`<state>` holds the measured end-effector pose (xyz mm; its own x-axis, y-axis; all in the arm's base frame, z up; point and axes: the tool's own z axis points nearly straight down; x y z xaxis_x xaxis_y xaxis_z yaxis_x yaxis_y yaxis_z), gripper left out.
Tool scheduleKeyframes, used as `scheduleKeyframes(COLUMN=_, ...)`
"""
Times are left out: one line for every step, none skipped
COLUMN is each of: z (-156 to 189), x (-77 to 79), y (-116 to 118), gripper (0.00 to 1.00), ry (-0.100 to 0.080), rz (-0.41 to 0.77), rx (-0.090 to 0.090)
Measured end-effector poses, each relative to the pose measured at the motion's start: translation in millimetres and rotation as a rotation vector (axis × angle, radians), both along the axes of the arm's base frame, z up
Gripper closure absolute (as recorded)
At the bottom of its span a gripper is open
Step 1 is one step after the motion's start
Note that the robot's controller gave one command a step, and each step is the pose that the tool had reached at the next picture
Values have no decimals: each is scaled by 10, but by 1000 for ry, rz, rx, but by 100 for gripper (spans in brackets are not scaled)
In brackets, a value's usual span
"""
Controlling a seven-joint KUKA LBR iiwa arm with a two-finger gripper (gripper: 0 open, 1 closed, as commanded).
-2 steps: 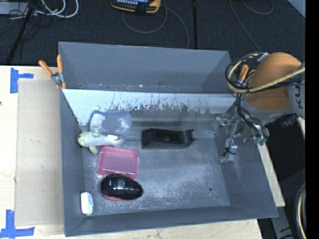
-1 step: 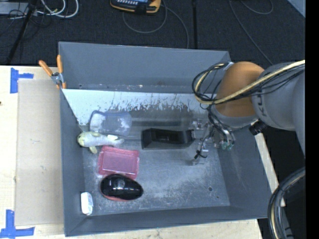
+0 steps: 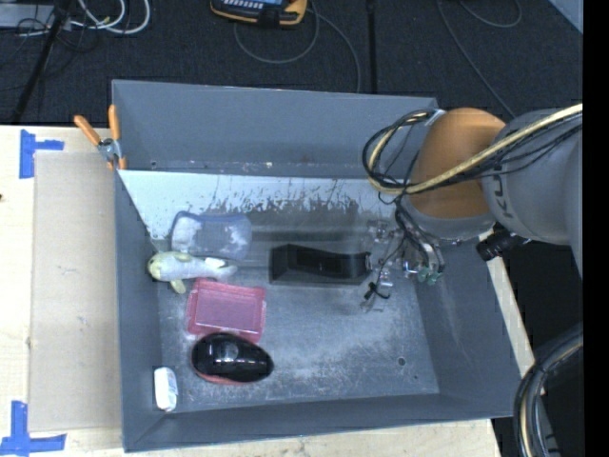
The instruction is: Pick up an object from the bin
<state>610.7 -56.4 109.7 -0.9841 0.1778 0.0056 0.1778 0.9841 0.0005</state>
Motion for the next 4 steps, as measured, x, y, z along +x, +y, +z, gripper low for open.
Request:
scheduleKeyframes(z=-84, x=104, y=632, gripper=0, ry=-4, rz=-92, rx=1)
scheduleKeyframes(z=-423, x=58, y=534, gripper=0, ry=5, rz=-160, rx=-1)
scheduleKeyframes(z=-396, x=2, y=614, gripper=100, ry=-5, rz=-278, rx=-2)
scheduleKeyframes(z=-396, x=-2, y=621, gripper=100, ry=-5, rz=-283, rx=-2)
